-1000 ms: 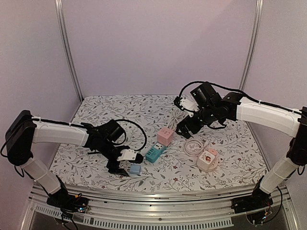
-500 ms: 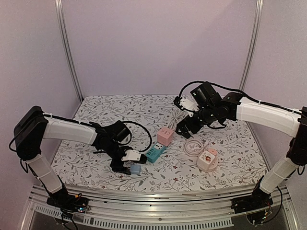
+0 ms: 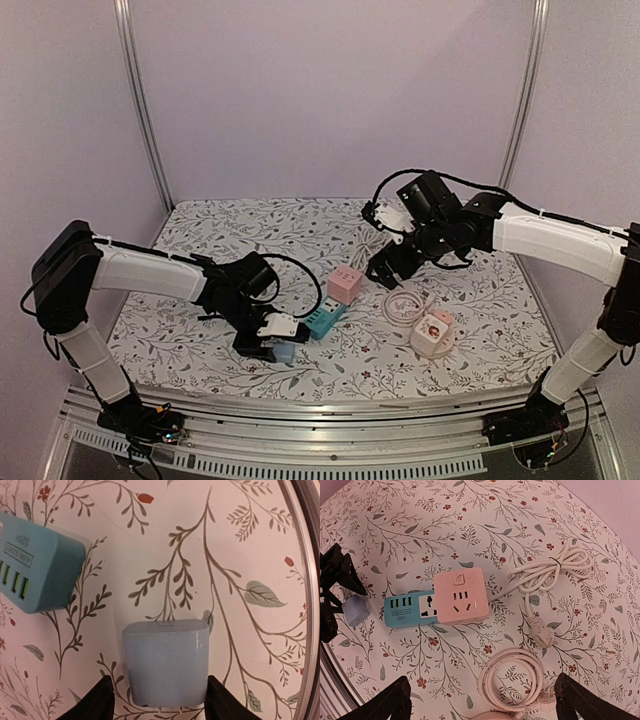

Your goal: Insert the plug

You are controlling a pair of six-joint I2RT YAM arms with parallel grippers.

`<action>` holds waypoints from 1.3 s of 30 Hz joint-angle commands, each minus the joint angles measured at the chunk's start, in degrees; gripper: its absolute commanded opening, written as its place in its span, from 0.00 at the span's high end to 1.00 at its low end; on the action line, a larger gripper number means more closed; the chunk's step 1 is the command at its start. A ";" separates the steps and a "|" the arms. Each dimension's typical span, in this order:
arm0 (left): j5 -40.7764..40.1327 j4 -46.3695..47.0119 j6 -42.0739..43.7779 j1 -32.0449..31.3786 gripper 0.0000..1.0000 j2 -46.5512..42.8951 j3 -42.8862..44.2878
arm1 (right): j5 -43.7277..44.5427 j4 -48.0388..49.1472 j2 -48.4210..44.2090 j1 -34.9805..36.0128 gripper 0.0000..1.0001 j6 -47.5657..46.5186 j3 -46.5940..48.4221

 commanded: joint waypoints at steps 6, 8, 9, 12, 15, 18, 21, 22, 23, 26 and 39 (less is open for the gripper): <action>-0.65 -0.42 -0.53 -1.64 0.40 2.08 1.65 | -0.44 0.31 -0.92 -0.18 0.01 -0.40 -0.82; -0.73 -0.53 -0.53 -1.73 0.45 2.29 1.80 | -0.45 0.28 -0.88 -0.17 0.01 -0.41 -0.82; -0.78 -0.58 -0.68 -1.73 0.49 2.42 2.01 | -0.44 0.32 -0.92 -0.15 0.01 -0.44 -0.82; -1.16 -1.02 -1.18 -1.75 0.60 3.35 2.88 | -0.36 0.36 -0.90 -0.12 0.01 -0.46 -0.76; -0.65 -0.94 -1.98 -1.73 0.66 3.16 3.60 | -0.23 0.36 -0.64 -0.12 0.01 -0.42 -0.73; 0.60 -0.68 -2.82 -1.81 0.74 1.53 3.94 | 0.40 0.47 -0.53 -0.14 0.01 -0.21 -0.73; 0.90 1.47 -3.35 -1.82 0.76 -1.50 3.17 | 1.53 0.93 -0.73 -0.12 0.01 0.51 -0.72; 0.68 2.73 -3.62 -1.82 0.78 -2.56 2.76 | 1.96 1.24 -0.85 -0.13 0.01 1.11 -0.73; 0.24 4.05 -4.06 -1.82 0.80 -3.82 2.37 | 2.42 1.57 -1.04 -0.16 0.01 1.74 -0.72; -1.10 9.56 -5.45 -1.82 0.89 -7.17 0.80 | 3.75 2.67 -1.69 -0.22 0.01 5.25 -0.58; -2.73 31.34 -15.36 -2.41 1.00 -11.27 -2.79 | -10.16 5.90 -3.98 -0.24 0.01 25.33 -0.91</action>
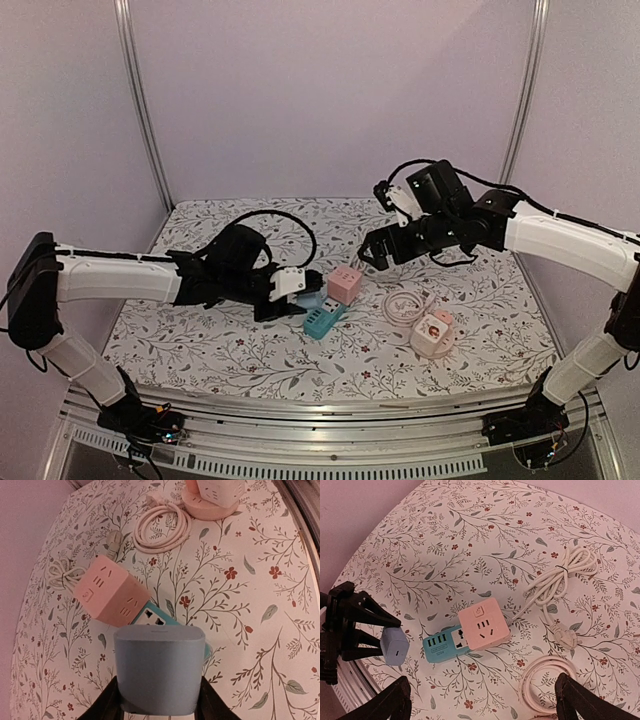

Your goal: Insert the plug

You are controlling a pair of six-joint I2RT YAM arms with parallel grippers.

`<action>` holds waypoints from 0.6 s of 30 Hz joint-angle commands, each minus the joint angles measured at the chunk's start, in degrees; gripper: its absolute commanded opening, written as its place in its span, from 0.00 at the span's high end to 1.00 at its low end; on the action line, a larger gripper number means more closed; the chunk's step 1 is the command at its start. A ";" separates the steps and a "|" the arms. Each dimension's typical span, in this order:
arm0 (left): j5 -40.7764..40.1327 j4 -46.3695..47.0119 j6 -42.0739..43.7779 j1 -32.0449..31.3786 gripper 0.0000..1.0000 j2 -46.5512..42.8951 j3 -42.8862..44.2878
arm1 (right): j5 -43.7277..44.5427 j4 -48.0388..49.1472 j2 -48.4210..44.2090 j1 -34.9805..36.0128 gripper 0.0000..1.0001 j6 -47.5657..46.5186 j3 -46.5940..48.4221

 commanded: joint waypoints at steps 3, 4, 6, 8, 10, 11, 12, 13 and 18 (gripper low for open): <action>-1.27 11.59 -5.36 -1.23 1.00 -2.01 -2.64 | -12.64 2.03 -0.63 -0.24 0.01 12.33 -1.31; -1.42 12.48 -5.76 -1.38 1.00 -2.26 -3.27 | -15.06 2.46 -0.53 -0.21 0.02 13.09 -1.54; -2.65 14.85 -6.92 -1.61 1.00 -2.87 -4.82 | -17.80 3.20 -0.25 0.12 0.02 14.68 -2.13; -3.31 17.60 -8.03 -1.71 1.00 -3.68 -6.61 | -18.56 3.55 0.00 1.23 0.02 15.66 -2.48; -3.15 20.19 -8.83 -1.71 1.00 -4.13 -7.99 | -18.98 3.48 0.49 2.61 0.02 15.61 -2.15; -3.04 20.77 -9.31 -1.71 1.00 -4.13 -8.19 | -19.38 3.22 0.87 3.29 0.02 15.45 -1.81; -3.18 21.17 -9.91 -1.71 1.00 -3.99 -8.24 | -19.85 2.88 1.51 3.93 0.02 15.15 -1.27; -3.27 21.37 -10.38 -1.71 1.00 -3.80 -8.16 | -20.15 2.40 1.94 4.50 0.02 14.90 -0.69; -3.47 24.51 -12.18 -1.80 1.00 -3.09 -9.43 | -21.07 0.79 4.57 6.27 0.04 13.89 1.70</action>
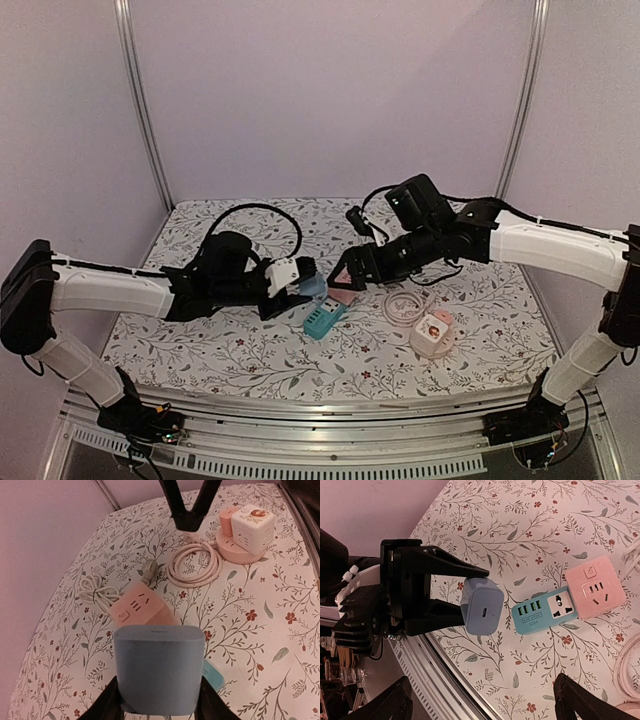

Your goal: Insert the plug

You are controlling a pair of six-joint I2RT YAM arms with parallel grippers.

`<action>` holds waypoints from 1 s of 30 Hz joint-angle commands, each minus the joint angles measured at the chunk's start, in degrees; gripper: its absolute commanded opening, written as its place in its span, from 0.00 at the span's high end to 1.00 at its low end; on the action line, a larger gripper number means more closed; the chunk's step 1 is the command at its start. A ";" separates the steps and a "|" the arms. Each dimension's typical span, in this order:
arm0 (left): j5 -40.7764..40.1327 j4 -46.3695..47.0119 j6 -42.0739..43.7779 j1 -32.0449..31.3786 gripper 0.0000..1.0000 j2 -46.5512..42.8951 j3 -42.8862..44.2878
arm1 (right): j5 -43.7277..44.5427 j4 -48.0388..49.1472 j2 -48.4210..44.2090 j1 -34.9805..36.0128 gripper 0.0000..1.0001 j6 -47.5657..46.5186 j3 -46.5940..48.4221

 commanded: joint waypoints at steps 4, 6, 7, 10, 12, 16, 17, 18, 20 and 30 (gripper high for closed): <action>-0.58 7.54 -3.50 -0.91 1.00 0.26 -2.28 | -2.80 -2.31 4.43 1.80 0.05 -0.21 3.97; -0.61 8.00 -3.57 -1.03 1.00 0.50 -2.37 | -3.25 -2.63 5.66 2.23 0.06 -0.25 4.70; -0.61 8.33 -3.67 -1.11 1.00 0.62 -2.46 | -3.43 -2.69 6.03 2.43 0.06 -0.24 5.10; -0.79 9.52 -3.98 -1.38 1.00 0.80 -2.81 | -3.94 -3.21 7.51 3.07 0.06 -0.30 6.24; -0.82 10.11 -4.03 -1.54 1.00 0.95 -2.99 | -4.23 -3.50 8.47 3.44 0.07 -0.45 6.99; -1.17 10.80 -4.01 -1.85 1.00 2.00 -2.60 | -4.92 -4.48 10.35 4.14 0.09 -0.64 8.57; -1.26 11.00 -4.08 -1.88 1.00 2.26 -2.51 | -5.10 -4.65 10.72 4.22 0.09 -0.69 8.92; -1.26 11.13 -4.12 -1.91 1.00 2.42 -2.40 | -5.16 -4.65 10.92 4.41 0.09 -0.67 9.20; -1.22 11.40 -4.19 -2.13 1.00 2.69 -2.33 | -5.25 -4.65 11.54 4.71 0.10 -0.73 9.64; -0.37 11.91 -4.29 -2.96 1.00 0.48 -3.77 | 1.39 -4.35 11.30 4.56 0.12 1.06 10.01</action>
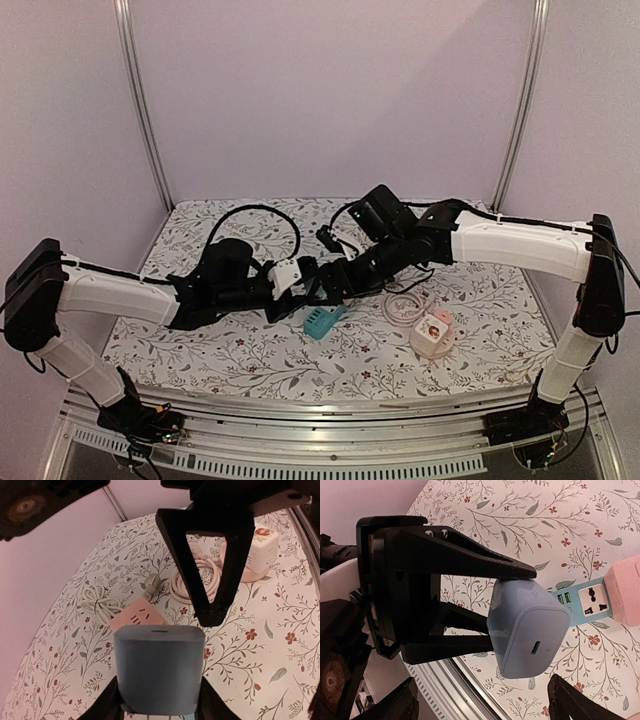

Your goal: Insert the plug

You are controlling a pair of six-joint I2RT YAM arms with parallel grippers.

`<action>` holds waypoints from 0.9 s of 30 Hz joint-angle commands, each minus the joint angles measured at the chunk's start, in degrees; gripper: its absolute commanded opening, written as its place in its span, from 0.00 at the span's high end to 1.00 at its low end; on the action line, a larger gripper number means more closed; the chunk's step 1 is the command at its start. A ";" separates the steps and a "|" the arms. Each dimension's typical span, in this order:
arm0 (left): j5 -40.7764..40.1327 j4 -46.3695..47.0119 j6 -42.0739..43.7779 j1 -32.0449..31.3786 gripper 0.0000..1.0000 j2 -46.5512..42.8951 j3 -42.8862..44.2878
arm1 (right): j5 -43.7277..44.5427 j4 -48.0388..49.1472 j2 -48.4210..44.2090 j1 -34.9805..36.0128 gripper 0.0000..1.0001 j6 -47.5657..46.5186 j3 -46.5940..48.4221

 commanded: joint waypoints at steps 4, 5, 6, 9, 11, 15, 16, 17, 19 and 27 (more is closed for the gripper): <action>2.51 2.15 -0.52 -1.36 1.00 -2.45 -1.86 | 5.18 0.11 -0.36 -0.27 0.15 1.38 1.47; 3.08 2.30 -0.62 -1.42 1.00 -2.74 -2.07 | 5.37 0.46 -0.52 -0.50 0.16 1.60 1.30; 3.55 2.51 -0.77 -1.52 1.00 -3.00 -2.20 | 5.50 0.85 -0.69 -0.63 0.17 1.84 1.16; 4.47 2.79 -1.15 -1.77 1.00 -3.53 -2.47 | 5.59 1.82 -0.77 -1.25 0.22 2.74 1.02; 4.45 2.90 -1.26 -1.96 1.00 -3.47 -2.40 | 5.03 2.69 -0.69 -1.31 0.24 3.14 1.32; 4.24 3.39 -1.44 -2.23 1.00 -3.09 -2.26 | 4.49 3.39 -0.08 -1.31 0.31 3.62 2.04; 3.85 3.58 -1.63 -2.28 1.00 -2.94 -2.25 | 4.42 3.47 0.06 -1.36 0.33 3.73 2.16; 3.37 3.77 -1.74 -2.31 1.00 -2.69 -2.05 | 4.41 3.47 0.18 -1.36 0.35 3.91 2.25; 3.00 3.78 -2.03 -2.32 1.00 -2.37 -1.58 | 4.34 3.34 0.28 -1.33 0.38 4.30 2.28; 2.54 3.99 -2.32 -2.76 1.00 -0.10 -0.01 | 3.43 3.12 1.81 -1.35 0.46 5.16 2.49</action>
